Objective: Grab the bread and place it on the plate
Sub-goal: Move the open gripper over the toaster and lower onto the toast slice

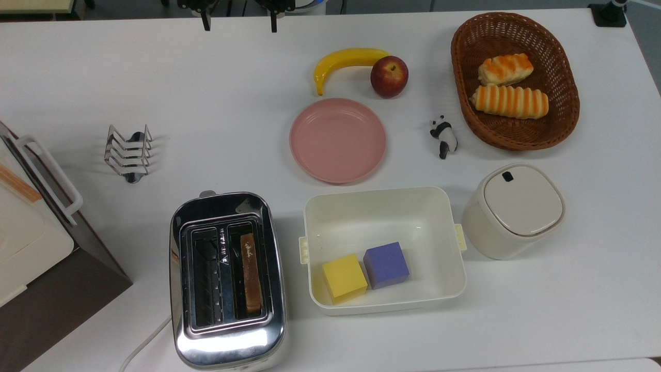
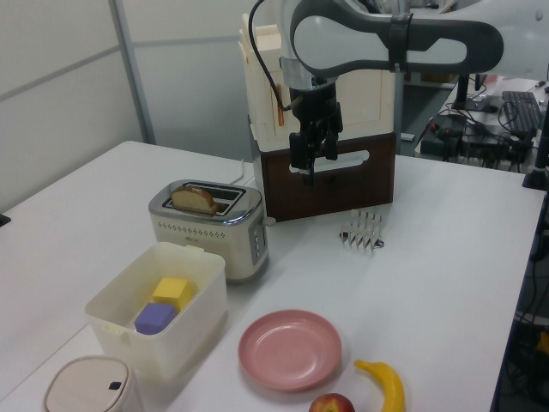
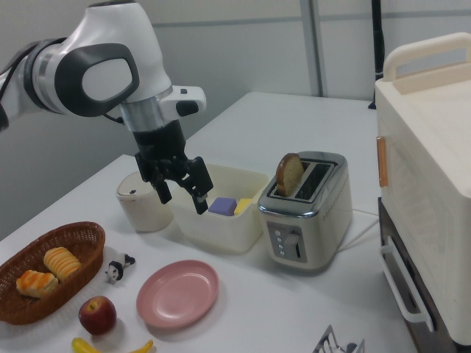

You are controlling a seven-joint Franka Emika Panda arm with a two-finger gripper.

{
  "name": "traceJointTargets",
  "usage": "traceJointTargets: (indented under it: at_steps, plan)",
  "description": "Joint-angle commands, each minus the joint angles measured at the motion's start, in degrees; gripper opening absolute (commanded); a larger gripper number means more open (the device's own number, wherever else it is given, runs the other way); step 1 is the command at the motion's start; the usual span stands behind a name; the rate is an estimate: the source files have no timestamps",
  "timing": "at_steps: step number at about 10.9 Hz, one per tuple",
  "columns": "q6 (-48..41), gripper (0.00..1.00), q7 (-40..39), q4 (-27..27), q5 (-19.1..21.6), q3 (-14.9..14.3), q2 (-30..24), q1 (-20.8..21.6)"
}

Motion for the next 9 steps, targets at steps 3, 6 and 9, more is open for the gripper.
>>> traceJointTargets:
  at_steps: [3,6,9]
  plan:
    - [8.44,1.0,-0.06,-1.68,1.33,-0.24,1.05,-0.14]
    - [17.22,1.0,-0.32,-0.98,1.24,-0.33,2.99,-0.32]
    - [26.8,1.0,0.2,-0.98,1.33,-0.33,7.2,-0.14]
